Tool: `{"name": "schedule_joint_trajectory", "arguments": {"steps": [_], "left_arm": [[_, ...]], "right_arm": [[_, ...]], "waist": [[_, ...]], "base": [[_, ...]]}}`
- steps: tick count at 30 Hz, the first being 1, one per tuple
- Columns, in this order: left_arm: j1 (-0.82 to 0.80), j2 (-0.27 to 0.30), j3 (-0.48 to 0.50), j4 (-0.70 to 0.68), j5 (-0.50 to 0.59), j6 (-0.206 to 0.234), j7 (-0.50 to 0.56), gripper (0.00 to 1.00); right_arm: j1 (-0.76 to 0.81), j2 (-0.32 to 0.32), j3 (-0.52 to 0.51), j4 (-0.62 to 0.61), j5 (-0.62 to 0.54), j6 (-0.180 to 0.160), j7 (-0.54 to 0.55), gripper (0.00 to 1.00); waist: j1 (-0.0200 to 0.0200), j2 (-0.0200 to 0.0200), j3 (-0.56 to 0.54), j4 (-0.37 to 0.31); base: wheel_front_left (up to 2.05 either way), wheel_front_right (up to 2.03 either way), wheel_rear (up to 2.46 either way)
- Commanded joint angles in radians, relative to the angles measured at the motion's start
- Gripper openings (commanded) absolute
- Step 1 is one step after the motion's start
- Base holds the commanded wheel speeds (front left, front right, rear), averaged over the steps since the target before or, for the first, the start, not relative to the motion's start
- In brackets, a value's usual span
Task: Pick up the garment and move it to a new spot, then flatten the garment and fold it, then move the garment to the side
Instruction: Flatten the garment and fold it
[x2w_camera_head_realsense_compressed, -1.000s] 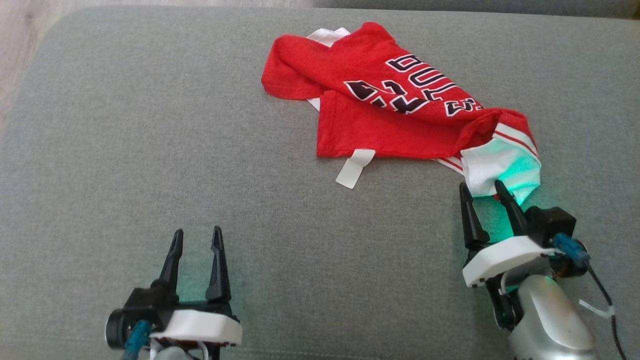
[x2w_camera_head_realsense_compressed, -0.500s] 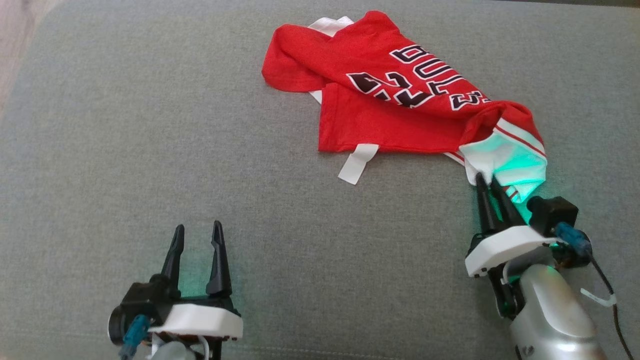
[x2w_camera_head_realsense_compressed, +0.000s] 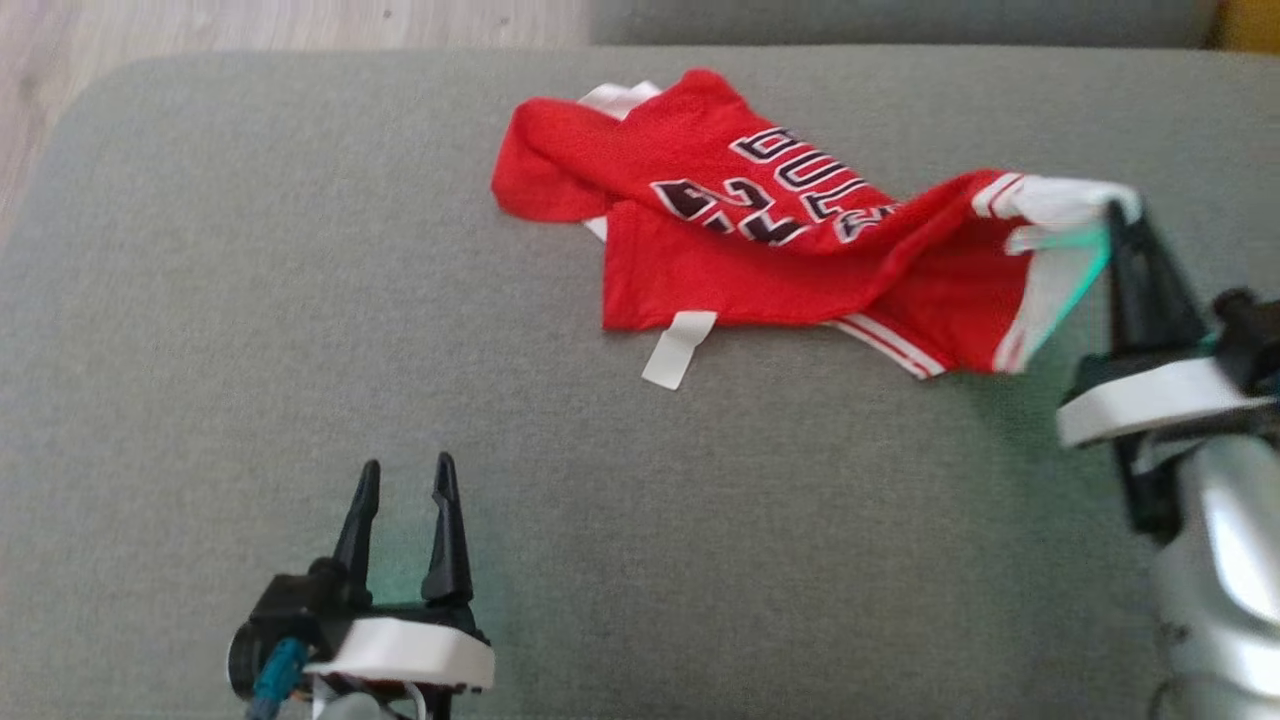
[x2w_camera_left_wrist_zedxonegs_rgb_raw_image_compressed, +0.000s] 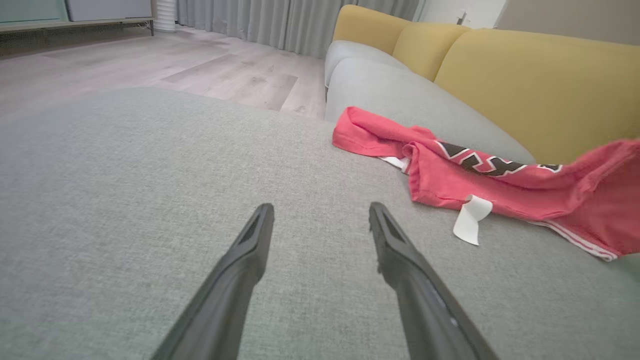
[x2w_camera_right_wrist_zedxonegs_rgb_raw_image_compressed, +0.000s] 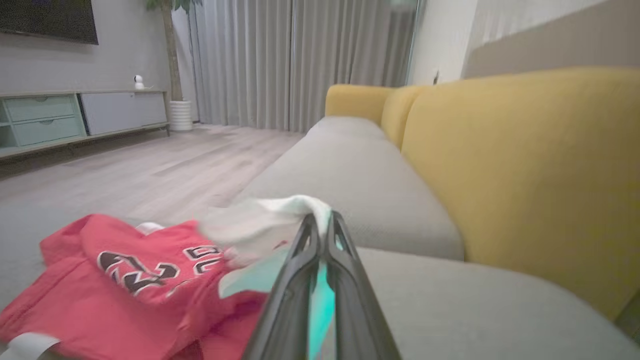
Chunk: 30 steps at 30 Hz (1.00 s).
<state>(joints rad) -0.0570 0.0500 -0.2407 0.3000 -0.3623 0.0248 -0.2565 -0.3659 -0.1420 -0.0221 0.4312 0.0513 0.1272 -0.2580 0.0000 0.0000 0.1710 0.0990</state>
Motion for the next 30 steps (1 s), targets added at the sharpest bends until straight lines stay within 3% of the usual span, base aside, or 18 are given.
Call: {"name": "schedule_joint_trajectory", "arguments": {"steps": [1, 6, 8, 15, 20, 21, 22, 23, 26, 30], "left_arm": [[-0.005, 0.000, 0.015, -0.024, -0.006, -0.005, -0.005, 1.00], [0.022, 0.000, -0.001, -0.015, -0.021, -0.009, -0.005, 1.00], [0.033, 0.000, -0.011, -0.006, -0.024, -0.012, -0.005, 1.00], [0.023, 0.000, -0.030, 0.005, -0.030, -0.016, -0.005, 1.00], [0.026, 0.000, -0.024, 0.010, -0.029, -0.015, -0.005, 1.00], [0.028, 0.000, -0.021, 0.012, -0.028, -0.016, -0.005, 1.00], [0.029, 0.000, -0.017, 0.014, -0.025, -0.016, -0.005, 1.00], [0.029, 0.000, -0.014, 0.015, -0.023, -0.017, -0.005, 1.00], [0.027, 0.000, 0.001, 0.015, -0.018, -0.016, -0.005, 1.00], [0.010, 0.000, 0.016, 0.009, -0.010, -0.017, -0.005, 1.00]], "right_arm": [[-0.043, -0.053, 0.017, -0.054, 0.003, 0.003, -0.004, 0.00], [-0.068, -0.181, 0.055, -0.068, 0.029, 0.003, 0.007, 0.00], [-0.104, -0.242, 0.114, -0.076, 0.036, 0.003, 0.017, 0.00], [-0.105, -0.311, 0.389, -0.069, 0.063, 0.003, 0.029, 0.00], [-0.002, -0.323, 0.489, -0.015, 0.106, 0.003, 0.043, 0.00], [0.028, -0.324, 0.504, 0.007, 0.122, 0.003, 0.053, 0.16], [0.058, -0.323, 0.508, 0.031, 0.142, 0.003, 0.066, 0.62], [0.081, -0.319, 0.506, 0.050, 0.159, 0.003, 0.071, 1.00], [0.130, -0.295, 0.482, 0.069, 0.208, 0.003, 0.048, 1.00], [0.171, -0.243, 0.378, 0.053, 0.231, 0.003, 0.007, 1.00]], "waist": [[0.0000, 0.0000, -0.032, -0.025], [0.0000, 0.0000, -0.067, -0.058], [0.0000, 0.0000, -0.076, -0.070], [0.0000, 0.0000, -0.061, -0.061], [0.0000, 0.0000, -0.051, -0.054], [0.0000, 0.0000, -0.048, -0.054], [0.0000, 0.0000, -0.045, -0.055], [0.0000, 0.0000, -0.043, -0.056], [0.0000, 0.0000, -0.036, -0.069], [0.0000, 0.0000, -0.031, -0.091]], "base": [[0.00, 0.00, 0.00], [0.00, 0.00, 0.00], [0.00, 0.00, 0.00], [0.00, 0.00, 0.00], [0.00, 0.00, 0.00], [0.00, 0.00, 0.00], [0.00, 0.00, 0.00], [0.00, 0.00, 0.00], [0.00, 0.00, 0.00], [0.00, 0.00, 0.00]]}}
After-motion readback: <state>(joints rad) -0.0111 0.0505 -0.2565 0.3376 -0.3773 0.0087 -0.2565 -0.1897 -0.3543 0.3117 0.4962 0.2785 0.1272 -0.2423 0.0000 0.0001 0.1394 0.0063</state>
